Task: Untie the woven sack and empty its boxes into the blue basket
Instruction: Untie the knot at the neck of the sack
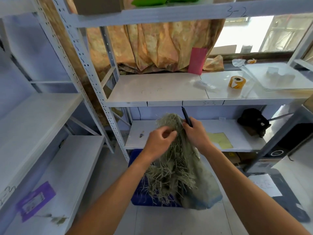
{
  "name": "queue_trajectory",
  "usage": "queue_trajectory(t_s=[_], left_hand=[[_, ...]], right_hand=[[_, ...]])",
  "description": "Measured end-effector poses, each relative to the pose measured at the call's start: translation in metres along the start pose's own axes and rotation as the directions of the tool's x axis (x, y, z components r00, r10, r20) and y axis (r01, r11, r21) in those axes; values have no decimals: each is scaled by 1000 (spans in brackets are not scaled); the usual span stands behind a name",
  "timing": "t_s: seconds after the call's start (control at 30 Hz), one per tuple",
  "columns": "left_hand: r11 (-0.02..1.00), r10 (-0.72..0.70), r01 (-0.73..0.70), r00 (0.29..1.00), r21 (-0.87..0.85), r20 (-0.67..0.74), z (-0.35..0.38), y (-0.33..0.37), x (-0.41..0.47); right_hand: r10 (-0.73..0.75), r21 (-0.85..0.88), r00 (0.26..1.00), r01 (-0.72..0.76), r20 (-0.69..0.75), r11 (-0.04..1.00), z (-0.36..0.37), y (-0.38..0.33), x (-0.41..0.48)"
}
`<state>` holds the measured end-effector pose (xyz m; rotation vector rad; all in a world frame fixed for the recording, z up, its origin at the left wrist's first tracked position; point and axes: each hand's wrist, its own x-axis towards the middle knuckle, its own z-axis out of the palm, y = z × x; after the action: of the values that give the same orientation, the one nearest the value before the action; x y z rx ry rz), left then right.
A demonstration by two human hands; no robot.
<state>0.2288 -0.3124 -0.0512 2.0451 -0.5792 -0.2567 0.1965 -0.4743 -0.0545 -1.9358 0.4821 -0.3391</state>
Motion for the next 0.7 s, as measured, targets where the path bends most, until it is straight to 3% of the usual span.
queue_trajectory(t_s=[0.2, 0.33, 0.5, 0.7], left_hand=[[1000, -3, 5, 998, 20, -56, -2, 9, 13], [996, -90, 90, 995, 6, 44, -10, 8, 13], [956, -89, 79, 996, 283, 22, -15, 6, 13], [984, -108, 99, 993, 150, 53, -25, 3, 12]], right_hand=[[-65, -29, 998, 65, -2, 997, 2, -8, -1], [-74, -42, 997, 73, -2, 996, 7, -14, -6], [-133, -54, 989, 136, 57, 989, 19, -25, -14], [-138, -17, 988, 140, 69, 990, 26, -32, -16]])
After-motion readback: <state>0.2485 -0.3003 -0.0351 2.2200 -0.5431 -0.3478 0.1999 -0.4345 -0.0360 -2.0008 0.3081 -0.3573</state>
